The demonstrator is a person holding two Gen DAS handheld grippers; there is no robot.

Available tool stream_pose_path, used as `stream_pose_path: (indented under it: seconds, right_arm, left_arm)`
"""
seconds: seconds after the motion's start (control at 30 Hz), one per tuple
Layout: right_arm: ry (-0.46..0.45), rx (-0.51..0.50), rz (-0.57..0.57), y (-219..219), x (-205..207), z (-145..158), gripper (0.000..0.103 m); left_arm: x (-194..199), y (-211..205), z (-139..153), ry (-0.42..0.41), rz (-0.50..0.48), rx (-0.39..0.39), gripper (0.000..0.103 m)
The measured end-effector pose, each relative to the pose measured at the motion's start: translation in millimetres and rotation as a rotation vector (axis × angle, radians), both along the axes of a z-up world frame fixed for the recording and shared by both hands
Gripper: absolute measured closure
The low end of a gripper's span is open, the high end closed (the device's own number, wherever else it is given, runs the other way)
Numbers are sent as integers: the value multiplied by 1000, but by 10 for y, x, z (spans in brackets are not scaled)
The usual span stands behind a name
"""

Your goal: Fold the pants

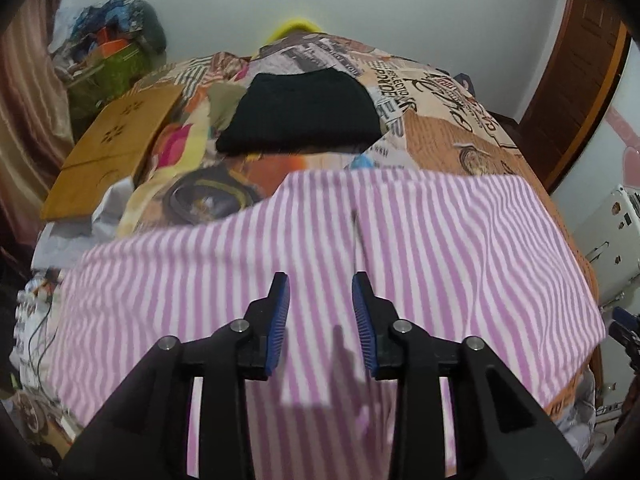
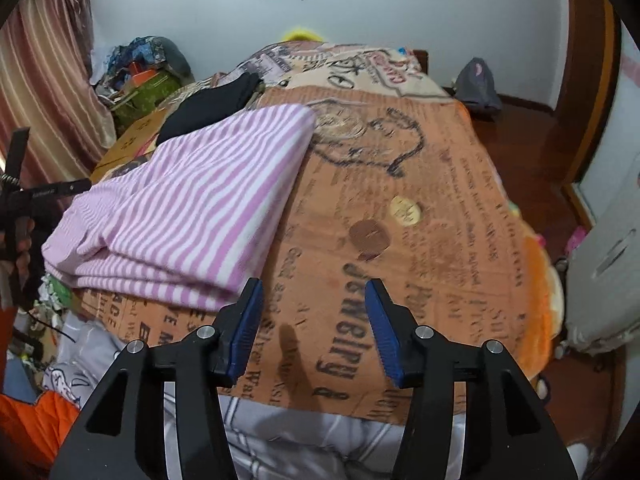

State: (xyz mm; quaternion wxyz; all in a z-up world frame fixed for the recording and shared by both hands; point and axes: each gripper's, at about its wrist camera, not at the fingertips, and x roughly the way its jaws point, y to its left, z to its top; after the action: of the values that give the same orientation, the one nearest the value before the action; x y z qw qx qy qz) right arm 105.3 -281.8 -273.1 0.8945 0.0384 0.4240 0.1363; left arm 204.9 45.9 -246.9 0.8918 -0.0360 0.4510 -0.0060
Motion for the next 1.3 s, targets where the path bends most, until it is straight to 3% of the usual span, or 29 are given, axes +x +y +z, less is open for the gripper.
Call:
stream_pose_path:
  seconds: [0.13,0.27,0.63,0.73,0.83,1.03,1.17,1.3]
  right_arm:
    - [-22,11,-39,-118,151,116,54]
    - [-47,58,-54,-127,451,176,51]
    - [-98,87,45,459,1586,96,49]
    - [-51,94,67,556,1824,-37,49]
    - [-18,67,94,651,1970,-167,49]
    - [-16,0,157,764,1989,-266,66]
    - [-5,-3,152,755,2015,-285,67]
    - [-11,-40,136,793,2009,-219,67]
  left_arm:
    - [352,-105,-89,11,-32,-22,60]
    - [649,-218,-224,48,-59,-42,59]
    - [1097,-291,-552,123,-90,-148,60]
    - [1103,-346,-579,112,-120,-146,78]
    - [1082,-377,-542,82,-129,-128,86]
    - [1132,-358,-476,45,-106,-50,86]
    - [1175,-332,-574,77,-103,-56,86]
    - [1076,-329,-447,46,-75,-10,81]
